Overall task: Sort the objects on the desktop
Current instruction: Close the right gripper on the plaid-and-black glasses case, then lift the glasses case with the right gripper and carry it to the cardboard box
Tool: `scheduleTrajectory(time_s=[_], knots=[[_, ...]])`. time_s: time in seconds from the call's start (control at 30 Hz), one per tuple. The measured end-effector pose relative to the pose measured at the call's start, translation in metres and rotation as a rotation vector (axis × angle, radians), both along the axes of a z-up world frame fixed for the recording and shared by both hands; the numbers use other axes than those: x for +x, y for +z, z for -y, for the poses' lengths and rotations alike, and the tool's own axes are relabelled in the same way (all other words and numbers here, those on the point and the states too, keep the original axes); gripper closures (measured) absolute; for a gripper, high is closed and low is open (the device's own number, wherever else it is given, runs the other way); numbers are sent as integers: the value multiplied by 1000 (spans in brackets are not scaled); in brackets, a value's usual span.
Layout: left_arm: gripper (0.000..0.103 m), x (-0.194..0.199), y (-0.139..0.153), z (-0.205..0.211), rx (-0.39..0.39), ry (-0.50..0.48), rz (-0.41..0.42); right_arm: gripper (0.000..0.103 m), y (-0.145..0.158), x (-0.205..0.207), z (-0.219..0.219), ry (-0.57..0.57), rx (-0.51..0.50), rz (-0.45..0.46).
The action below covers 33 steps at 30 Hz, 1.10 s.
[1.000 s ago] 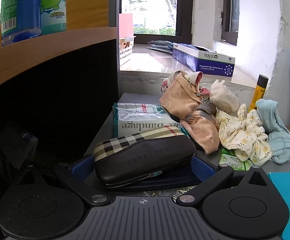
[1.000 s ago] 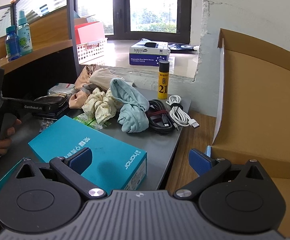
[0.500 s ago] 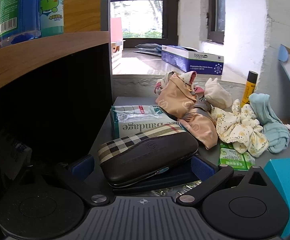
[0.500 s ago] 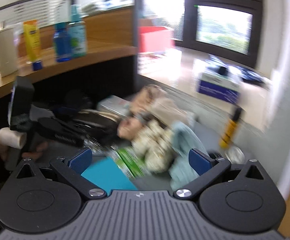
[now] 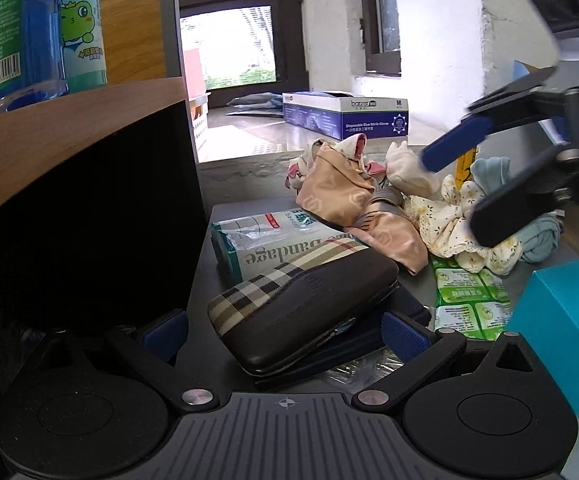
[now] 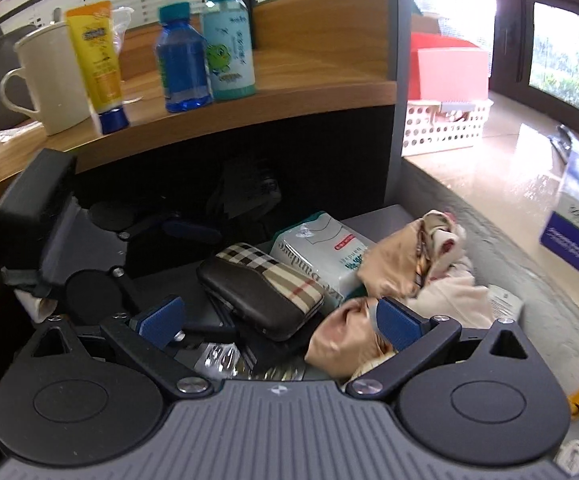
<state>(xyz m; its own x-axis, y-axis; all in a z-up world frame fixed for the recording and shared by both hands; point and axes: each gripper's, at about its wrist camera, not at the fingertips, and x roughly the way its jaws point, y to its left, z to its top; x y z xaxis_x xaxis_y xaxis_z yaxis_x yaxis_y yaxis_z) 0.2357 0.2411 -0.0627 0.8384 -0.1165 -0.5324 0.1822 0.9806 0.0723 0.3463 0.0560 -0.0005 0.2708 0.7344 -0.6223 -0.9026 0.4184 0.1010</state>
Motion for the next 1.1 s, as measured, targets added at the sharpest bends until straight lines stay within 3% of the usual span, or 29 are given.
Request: scheduleTrajectory(time_s=[0.13, 0.27, 0.47, 0.6, 0.73, 0.9, 0.97, 1.1], knots=[[0, 4, -2, -6, -30, -32, -3, 1, -15, 8, -11, 19, -13, -15], [0, 6, -4, -8, -62, -51, -10, 7, -27, 13, -21, 61, -46, -39], [0, 4, -5, -5, -60, -59, -3, 21, -40, 21, -31, 93, -84, -95], [0, 3, -6, -2, -58, -63, 2, 23, -45, 21, -33, 98, -91, -96], [6, -2, -6, -1, -55, -41, 22, 34, -44, 19, -28, 71, -95, -77], [22, -13, -5, 7, -41, -18, 54, 35, -38, 17, -18, 35, -85, -70], [22, -15, -3, 10, -28, -16, 63, 40, -35, 15, -13, 27, -87, -63], [22, -21, -2, 18, 1, -28, 73, 41, -32, 7, -6, 27, -98, -59]])
